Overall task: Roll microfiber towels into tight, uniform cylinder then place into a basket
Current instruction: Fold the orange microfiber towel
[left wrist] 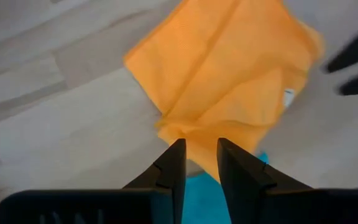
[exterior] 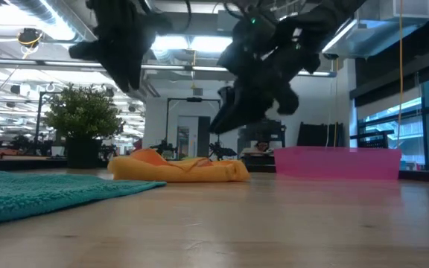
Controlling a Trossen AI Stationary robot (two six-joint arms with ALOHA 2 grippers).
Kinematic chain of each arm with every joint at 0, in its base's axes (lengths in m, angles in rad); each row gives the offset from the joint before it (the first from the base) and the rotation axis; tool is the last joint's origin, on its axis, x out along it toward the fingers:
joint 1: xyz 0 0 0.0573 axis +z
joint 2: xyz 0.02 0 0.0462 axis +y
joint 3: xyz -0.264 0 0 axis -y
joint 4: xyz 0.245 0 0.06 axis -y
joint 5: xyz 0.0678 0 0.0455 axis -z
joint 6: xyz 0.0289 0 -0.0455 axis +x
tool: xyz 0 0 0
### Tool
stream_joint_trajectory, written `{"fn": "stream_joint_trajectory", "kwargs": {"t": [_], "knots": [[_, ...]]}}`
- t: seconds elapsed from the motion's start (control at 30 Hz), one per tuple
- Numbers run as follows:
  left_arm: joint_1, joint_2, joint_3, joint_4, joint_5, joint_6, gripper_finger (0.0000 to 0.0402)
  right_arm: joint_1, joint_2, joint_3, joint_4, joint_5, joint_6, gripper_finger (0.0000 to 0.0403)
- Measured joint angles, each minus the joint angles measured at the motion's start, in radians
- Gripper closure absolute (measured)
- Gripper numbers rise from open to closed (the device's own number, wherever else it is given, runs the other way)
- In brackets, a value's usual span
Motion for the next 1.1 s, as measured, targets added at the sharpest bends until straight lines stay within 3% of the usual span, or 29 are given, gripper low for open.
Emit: {"fn": "stream_joint_trajectory", "kwargs": {"t": [0.23,0.4,0.57,0.9,1.1], "knots": [[-0.043,-0.037,0.0,-0.013,-0.064,-0.053,0.032,0.022,0.083,0.0,0.095,0.008,-0.102,0.0281],[-0.051,-0.035,0.0,-0.017,-0.068,-0.057,0.0319,0.039,0.112,0.0,0.135,0.111,-0.172,0.0281],[-0.052,-0.035,0.0,-0.018,-0.068,-0.059,0.0321,0.043,0.133,0.0,0.136,0.135,-0.23,0.0281],[-0.051,-0.035,0.0,-0.018,-0.07,-0.056,0.0321,0.043,0.137,0.001,0.202,0.15,-0.229,0.0281],[-0.051,-0.035,0.0,-0.018,-0.07,-0.056,0.0318,0.04,0.136,0.001,0.265,0.217,-0.204,0.0281]]}}
